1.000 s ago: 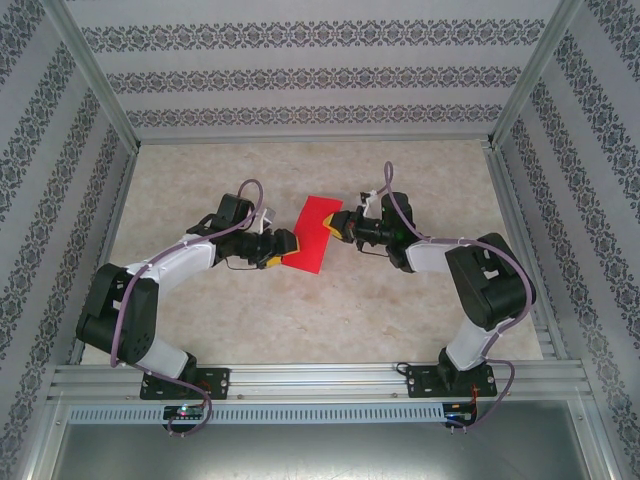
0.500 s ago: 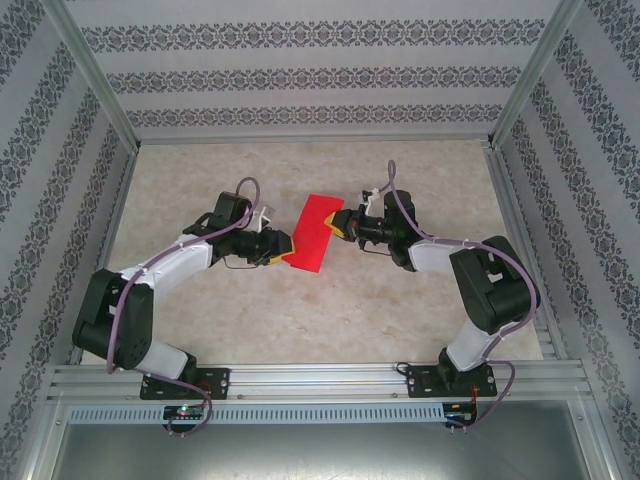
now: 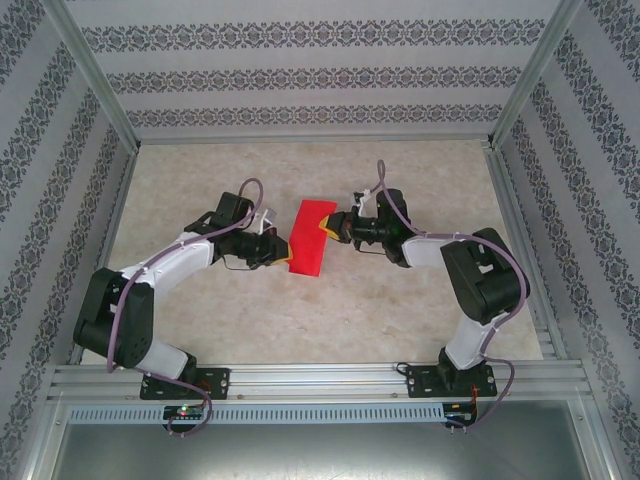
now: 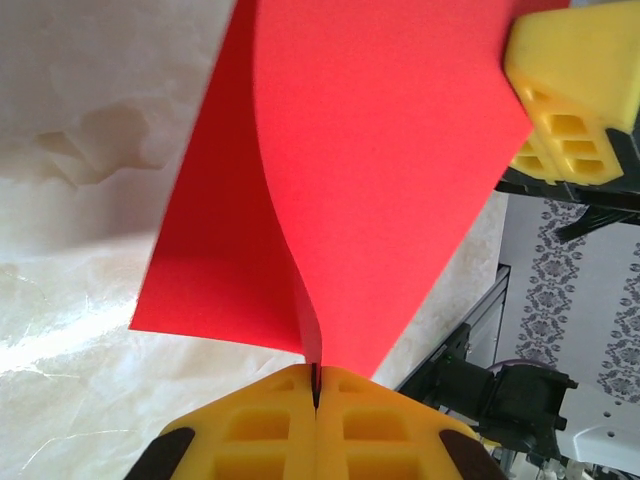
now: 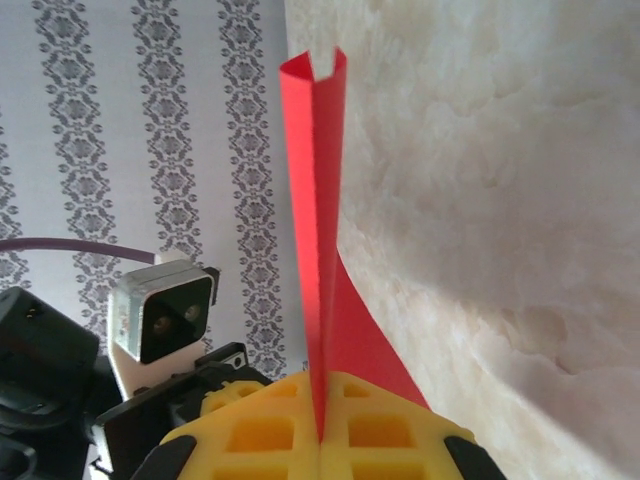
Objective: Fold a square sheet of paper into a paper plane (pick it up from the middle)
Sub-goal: Place the paper at the center of the table.
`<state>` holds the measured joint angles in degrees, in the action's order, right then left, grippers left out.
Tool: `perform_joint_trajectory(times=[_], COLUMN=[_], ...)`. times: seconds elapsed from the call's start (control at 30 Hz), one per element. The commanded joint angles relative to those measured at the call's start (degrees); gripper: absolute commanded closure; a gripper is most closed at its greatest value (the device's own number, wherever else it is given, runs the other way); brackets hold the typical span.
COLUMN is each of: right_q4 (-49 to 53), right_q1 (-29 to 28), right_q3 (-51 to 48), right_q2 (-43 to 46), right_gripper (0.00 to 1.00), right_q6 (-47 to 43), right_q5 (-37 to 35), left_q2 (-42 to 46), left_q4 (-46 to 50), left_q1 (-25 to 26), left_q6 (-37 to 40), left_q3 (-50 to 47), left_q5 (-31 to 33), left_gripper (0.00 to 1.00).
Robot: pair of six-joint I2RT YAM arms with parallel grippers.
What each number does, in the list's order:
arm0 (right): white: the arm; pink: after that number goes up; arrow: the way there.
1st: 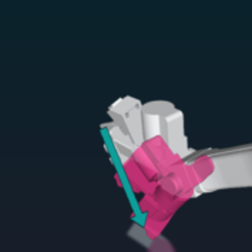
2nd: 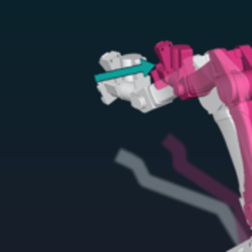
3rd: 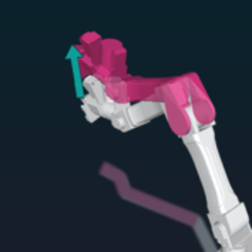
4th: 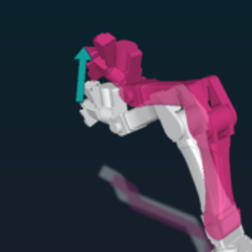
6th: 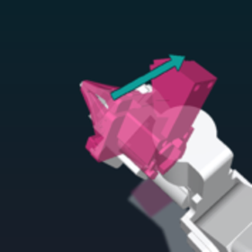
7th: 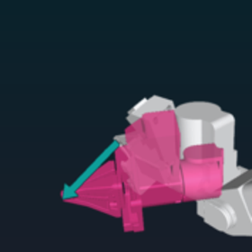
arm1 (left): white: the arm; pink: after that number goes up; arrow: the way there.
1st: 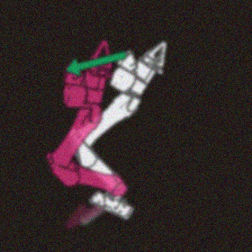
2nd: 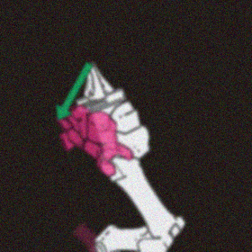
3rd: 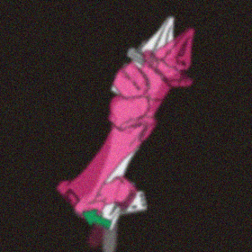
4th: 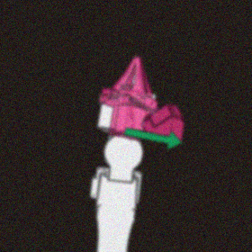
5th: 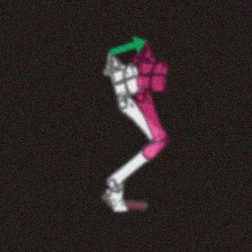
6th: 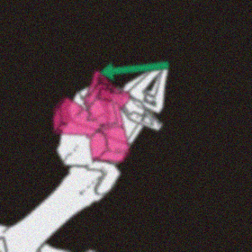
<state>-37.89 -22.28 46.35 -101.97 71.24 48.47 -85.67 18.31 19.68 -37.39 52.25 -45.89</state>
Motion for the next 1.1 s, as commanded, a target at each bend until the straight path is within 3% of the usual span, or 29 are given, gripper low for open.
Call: perform_joint_trajectory(times=[0.0,0.33,0.7,1.07], right_q4=[1.8,14.6,32.4,36.2], right_q1=[-0.4,0.7,1.5,1.5], right_q3=[2.2,6.4,11.8,12.7], right_q2=[-2.5,-8.1,-9.8,-10.9], right_gripper=[1.0,0.93,0.93,0.95], right_q6=[-4.7,-17.7,-31.5,-35.6], right_q5=[1.4,2.5,-4.0,-6.9], left_q2=[-3.0,-12.5,-20.4,-24.3], left_q4=[2.8,0.0,-3.6,-3.5], left_q1=[1.7,4.9,5.7,6.4], left_q6=[2.4,2.3,-0.1,-0.8], left_q3=[2.1,4.8,8.3,12.8], left_q5=[1.0,2.9,3.1,2.5], left_gripper=[1.0,1.0,1.0,1.0])
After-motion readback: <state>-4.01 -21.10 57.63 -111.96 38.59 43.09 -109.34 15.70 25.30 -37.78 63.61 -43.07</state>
